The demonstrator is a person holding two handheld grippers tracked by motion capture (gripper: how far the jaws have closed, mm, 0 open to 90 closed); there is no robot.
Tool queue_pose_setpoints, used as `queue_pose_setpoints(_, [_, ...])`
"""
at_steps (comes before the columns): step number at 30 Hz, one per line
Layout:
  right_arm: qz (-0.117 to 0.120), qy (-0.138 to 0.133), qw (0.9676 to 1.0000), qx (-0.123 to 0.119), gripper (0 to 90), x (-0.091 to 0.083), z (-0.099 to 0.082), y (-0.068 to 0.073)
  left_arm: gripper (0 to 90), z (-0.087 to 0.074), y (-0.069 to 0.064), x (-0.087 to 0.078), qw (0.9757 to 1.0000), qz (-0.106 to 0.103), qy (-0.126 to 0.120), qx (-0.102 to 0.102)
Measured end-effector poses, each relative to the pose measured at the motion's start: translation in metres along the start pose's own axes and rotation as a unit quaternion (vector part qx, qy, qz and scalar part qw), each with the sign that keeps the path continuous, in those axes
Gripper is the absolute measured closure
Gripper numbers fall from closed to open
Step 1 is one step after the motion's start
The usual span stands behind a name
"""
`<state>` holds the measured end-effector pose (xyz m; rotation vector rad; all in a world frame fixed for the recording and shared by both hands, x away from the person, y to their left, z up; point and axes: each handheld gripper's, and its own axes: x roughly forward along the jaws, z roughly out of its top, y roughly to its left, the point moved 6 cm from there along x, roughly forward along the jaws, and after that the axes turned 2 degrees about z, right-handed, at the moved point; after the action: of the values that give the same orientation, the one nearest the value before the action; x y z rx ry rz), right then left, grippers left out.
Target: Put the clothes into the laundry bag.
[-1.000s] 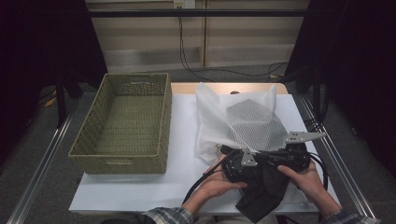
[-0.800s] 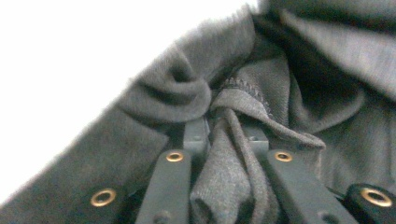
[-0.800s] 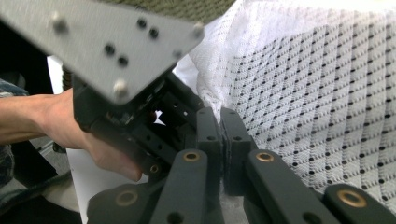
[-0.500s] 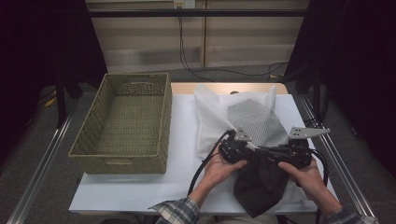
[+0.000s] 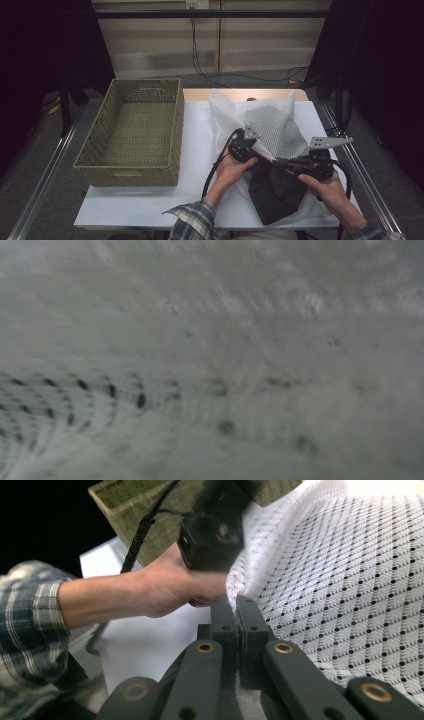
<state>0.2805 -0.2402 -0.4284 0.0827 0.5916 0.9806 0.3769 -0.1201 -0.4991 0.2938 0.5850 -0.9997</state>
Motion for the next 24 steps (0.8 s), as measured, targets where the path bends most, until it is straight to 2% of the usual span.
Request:
queue_pose_setpoints(1, [-0.002, 0.007, 1.0, 0.001, 88.6, 0.001, -0.003, -0.002, 77.3, -0.002, 0.0, -0.001, 1.0, -0.002, -0.003, -0.004])
queue_pose_setpoints(2, [-0.005, 0.011, 0.9999, 0.003, 88.6, 0.003, -0.006, -0.004, 76.7, -0.003, -0.001, -0.002, 0.9997, -0.006, -0.012, -0.018])
queue_pose_setpoints(3, [-0.01, 0.016, 0.9998, 0.002, 88.6, 0.003, -0.009, -0.006, 76.1, -0.003, -0.001, -0.004, 0.9997, -0.006, -0.007, -0.021])
queue_pose_setpoints(5, [-0.015, 0.021, 0.9997, -0.001, 88.6, 0.004, -0.013, -0.01, 73.2, -0.001, -0.005, -0.009, 0.9998, -0.009, -0.01, -0.014])
queue_pose_setpoints(6, [-0.017, 0.022, 0.9996, -0.001, 88.6, 0.005, -0.014, -0.011, 70.6, -0.001, -0.007, -0.013, 0.9998, -0.013, -0.005, -0.014])
queue_pose_setpoints(8, [-0.025, 0.028, 0.9993, -0.006, 88.5, 0.007, -0.018, -0.015, 64.0, 0.0, -0.011, -0.022, 0.9996, -0.023, -0.012, -0.008])
queue_pose_setpoints(13, [-0.027, 0.02, 0.9994, -0.002, 88.5, 0.007, -0.02, -0.018, 50.0, -0.004, -0.022, -0.045, 0.9991, -0.035, -0.025, 0.003])
queue_pose_setpoints(14, [-0.026, 0.02, 0.9995, -0.001, 88.5, 0.006, -0.019, -0.018, 47.1, -0.005, -0.026, -0.051, 0.9985, -0.04, -0.036, 0.001])
queue_pose_setpoints(15, [-0.026, 0.017, 0.9995, 0.0, 88.5, 0.006, -0.019, -0.018, 43.8, -0.006, -0.027, -0.057, 0.9987, -0.037, -0.034, 0.004])
queue_pose_setpoints(16, [-0.027, 0.016, 0.9995, -0.001, 88.6, 0.005, -0.019, -0.018, 41.5, -0.006, -0.028, -0.06, 0.9984, -0.039, -0.04, -0.001])
queue_pose_setpoints(18, [-0.029, 0.016, 0.9995, 0.001, 88.5, 0.005, -0.018, -0.019, 38.8, -0.006, -0.031, -0.07, 0.9968, -0.058, -0.052, -0.02])
queue_pose_setpoints(19, [-0.03, 0.015, 0.9994, 0.0, 88.5, 0.005, -0.018, -0.019, 38.2, -0.005, -0.035, -0.074, 0.9955, -0.069, -0.061, -0.022])
queue_pose_setpoints(22, [-0.034, 0.015, 0.9993, 0.001, 88.5, 0.003, -0.017, -0.02, 33.7, -0.007, -0.052, -0.077, 0.9941, -0.094, -0.054, 0.009])
queue_pose_setpoints(24, [-0.036, 0.015, 0.9992, 0.001, 88.5, 0.003, -0.017, -0.021, 30.4, -0.01, -0.06, -0.07, 0.9932, -0.104, -0.052, 0.011])
